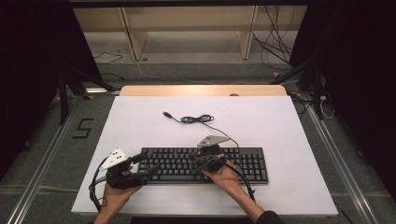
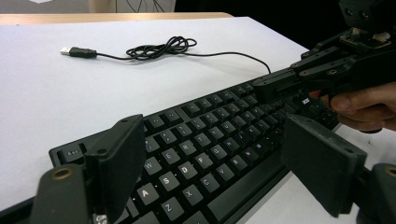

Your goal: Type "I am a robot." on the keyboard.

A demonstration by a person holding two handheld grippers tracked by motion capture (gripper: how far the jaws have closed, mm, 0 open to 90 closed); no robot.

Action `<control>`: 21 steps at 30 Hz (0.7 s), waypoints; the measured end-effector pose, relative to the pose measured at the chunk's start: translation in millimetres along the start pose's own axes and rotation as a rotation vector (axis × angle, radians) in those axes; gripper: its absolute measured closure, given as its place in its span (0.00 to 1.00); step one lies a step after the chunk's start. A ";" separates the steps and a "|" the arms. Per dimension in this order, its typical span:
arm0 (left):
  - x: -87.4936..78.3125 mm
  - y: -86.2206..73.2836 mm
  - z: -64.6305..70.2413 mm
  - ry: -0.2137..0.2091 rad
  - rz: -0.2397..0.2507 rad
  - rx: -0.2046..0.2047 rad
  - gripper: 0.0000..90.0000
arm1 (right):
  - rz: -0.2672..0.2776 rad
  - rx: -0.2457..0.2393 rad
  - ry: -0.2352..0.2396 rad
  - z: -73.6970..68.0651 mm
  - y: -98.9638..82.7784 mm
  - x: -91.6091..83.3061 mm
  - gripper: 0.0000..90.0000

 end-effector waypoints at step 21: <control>0.0 -1.7 -1.5 0.005 -0.016 -0.010 0.24 | -0.081 -0.004 -0.032 1.0 -7.0 17.7 1.00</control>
Point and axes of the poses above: each handheld gripper's, and its own axes: x roughly forward along the jaws, y roughly out of its top, z roughly to its right, the point moved 7 cm from there along x, roughly forward along the jaws, and after that the axes turned 12 degrees about -y, right-handed, at the moved point
